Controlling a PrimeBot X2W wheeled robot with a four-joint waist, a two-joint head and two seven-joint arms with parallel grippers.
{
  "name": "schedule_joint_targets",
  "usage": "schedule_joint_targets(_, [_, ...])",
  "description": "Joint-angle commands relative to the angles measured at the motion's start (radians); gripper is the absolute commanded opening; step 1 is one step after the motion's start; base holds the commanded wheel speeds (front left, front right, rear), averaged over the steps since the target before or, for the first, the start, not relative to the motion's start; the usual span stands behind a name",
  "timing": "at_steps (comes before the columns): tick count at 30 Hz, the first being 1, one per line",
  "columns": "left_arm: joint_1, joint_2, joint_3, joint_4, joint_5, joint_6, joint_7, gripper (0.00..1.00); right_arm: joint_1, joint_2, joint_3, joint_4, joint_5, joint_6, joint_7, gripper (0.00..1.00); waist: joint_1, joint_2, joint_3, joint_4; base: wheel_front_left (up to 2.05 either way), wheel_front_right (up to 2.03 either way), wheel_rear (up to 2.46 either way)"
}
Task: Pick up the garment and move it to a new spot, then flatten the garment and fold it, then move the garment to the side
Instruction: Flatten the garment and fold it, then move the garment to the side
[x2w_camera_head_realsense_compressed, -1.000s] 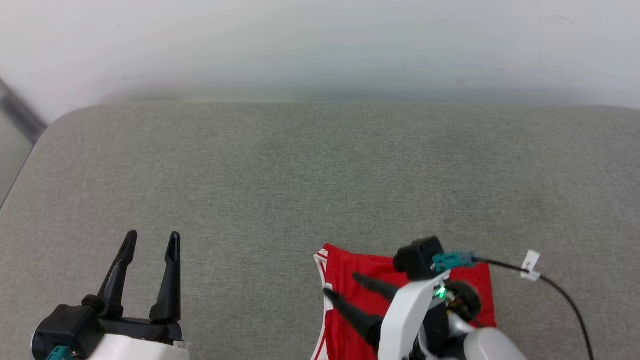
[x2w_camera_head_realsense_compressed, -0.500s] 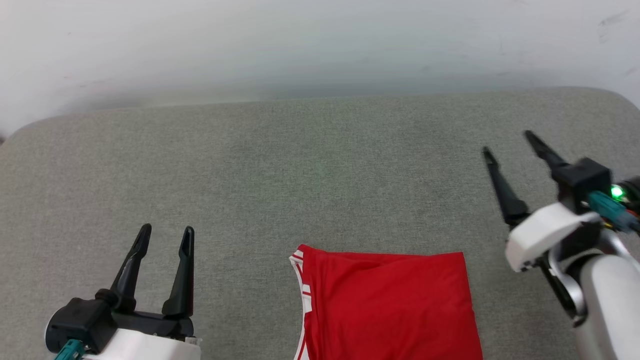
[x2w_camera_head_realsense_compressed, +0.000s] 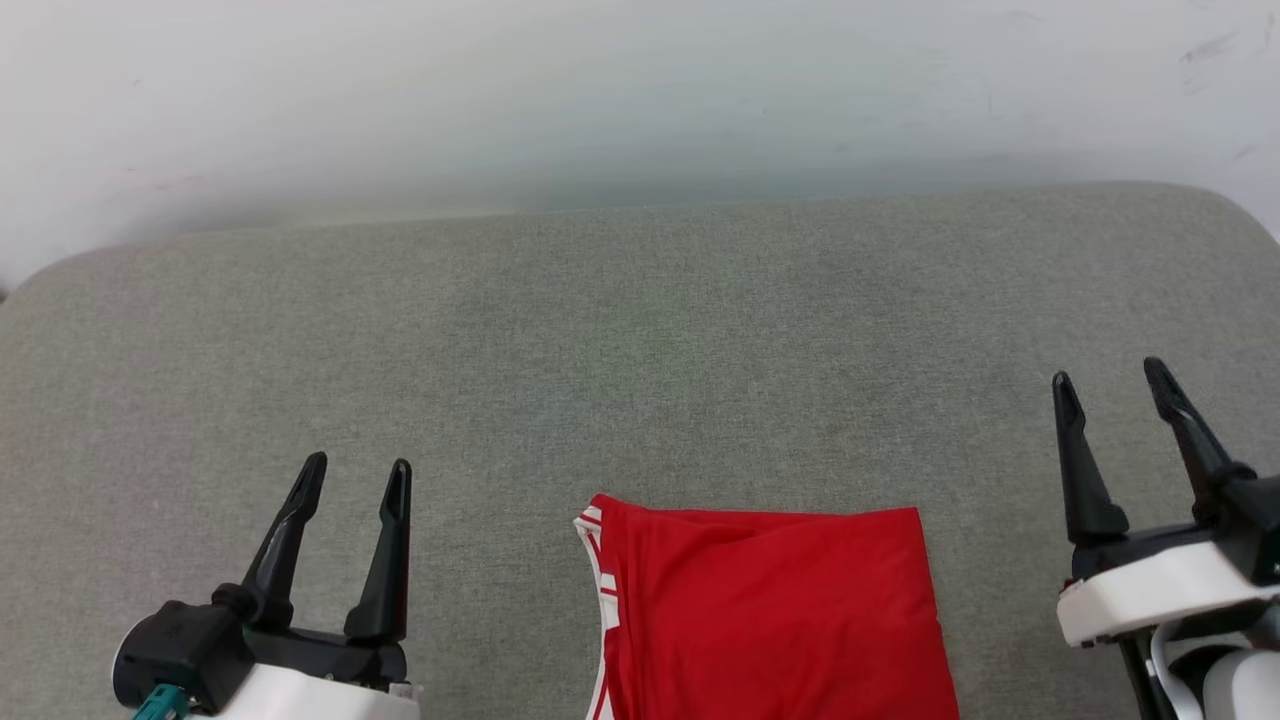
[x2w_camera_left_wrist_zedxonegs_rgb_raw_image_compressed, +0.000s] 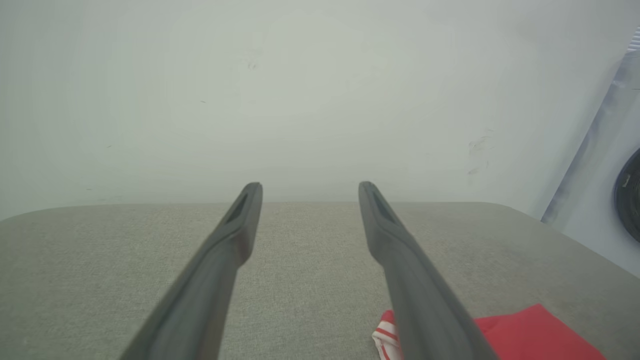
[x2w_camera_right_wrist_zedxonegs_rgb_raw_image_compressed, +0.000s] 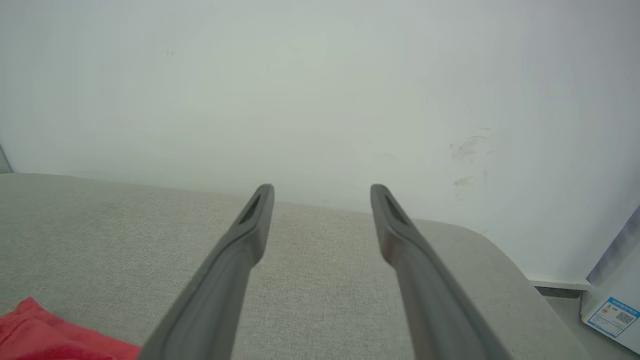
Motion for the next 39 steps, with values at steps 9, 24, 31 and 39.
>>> schedule_joint_targets(9, [0.031,-0.003,-0.005,-0.009,0.006,-0.001,-0.002,1.00,0.055,0.044,0.012,-0.020,0.005,-0.001,-0.018,1.00,0.0001,0.0000,-0.015,-0.001,0.00,0.00,0.00])
schedule_joint_targets(24, [0.014,0.001,-0.012,-0.010,0.011,-0.001,-0.002,1.00,0.108,-0.066,0.135,-0.100,0.140,-0.001,0.469,1.00,0.0001,0.0000,0.021,0.018,0.00,0.00,0.00])
schedule_joint_targets(31, [-0.015,-0.001,-0.019,-0.012,0.009,-0.001,-0.002,1.00,0.138,-0.092,0.137,-0.205,0.234,-0.001,0.867,1.00,0.0001,0.0000,0.064,0.038,0.00,0.00,0.00])
schedule_joint_targets(39, [-0.056,-0.002,-0.038,-0.001,0.006,-0.001,-0.002,1.00,0.108,-0.034,0.097,-0.148,0.206,-0.001,1.000,1.00,0.0001,0.0000,0.124,0.081,0.00,0.00,0.00])
